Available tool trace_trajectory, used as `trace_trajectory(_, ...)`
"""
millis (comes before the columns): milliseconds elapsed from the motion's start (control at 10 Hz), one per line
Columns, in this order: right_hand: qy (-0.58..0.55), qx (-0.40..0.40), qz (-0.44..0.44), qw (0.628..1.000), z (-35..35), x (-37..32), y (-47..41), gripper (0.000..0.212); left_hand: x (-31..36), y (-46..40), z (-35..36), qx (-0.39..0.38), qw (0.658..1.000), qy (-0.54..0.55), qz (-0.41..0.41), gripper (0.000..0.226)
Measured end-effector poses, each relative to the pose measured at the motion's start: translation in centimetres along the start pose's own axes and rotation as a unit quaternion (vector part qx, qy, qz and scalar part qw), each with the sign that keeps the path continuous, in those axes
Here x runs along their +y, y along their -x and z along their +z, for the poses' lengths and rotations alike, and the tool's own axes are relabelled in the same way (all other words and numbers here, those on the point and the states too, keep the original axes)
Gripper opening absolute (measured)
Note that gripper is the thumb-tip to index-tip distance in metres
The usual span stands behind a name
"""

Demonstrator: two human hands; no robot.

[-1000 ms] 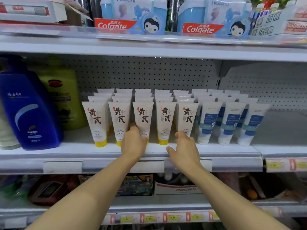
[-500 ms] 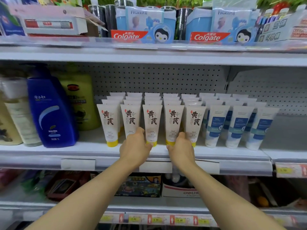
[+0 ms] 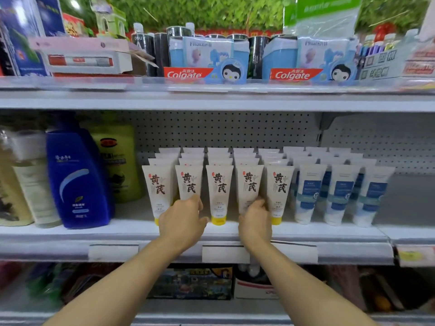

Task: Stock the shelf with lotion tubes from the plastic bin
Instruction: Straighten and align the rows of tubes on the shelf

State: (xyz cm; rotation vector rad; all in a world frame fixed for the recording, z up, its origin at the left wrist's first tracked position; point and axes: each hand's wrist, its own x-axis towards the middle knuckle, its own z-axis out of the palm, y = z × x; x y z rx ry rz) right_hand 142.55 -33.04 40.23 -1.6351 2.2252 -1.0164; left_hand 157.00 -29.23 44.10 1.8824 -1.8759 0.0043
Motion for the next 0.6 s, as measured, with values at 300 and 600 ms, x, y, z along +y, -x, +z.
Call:
trace_trajectory(300, -0.004, 0.005, 0.0, 1.0, -0.1, 0.3, 0.1, 0.036, 0.1, -0.3, 0.3, -0.012, 1.0, 0.007, 0.009, 0.023)
trace_trajectory(600, -0.002, -0.019, -0.041, 0.999, -3.3, 1.0, 2.5, 0.054, 1.1, -0.6, -0.1, -0.008, 1.0, -0.002, 0.007, 0.025)
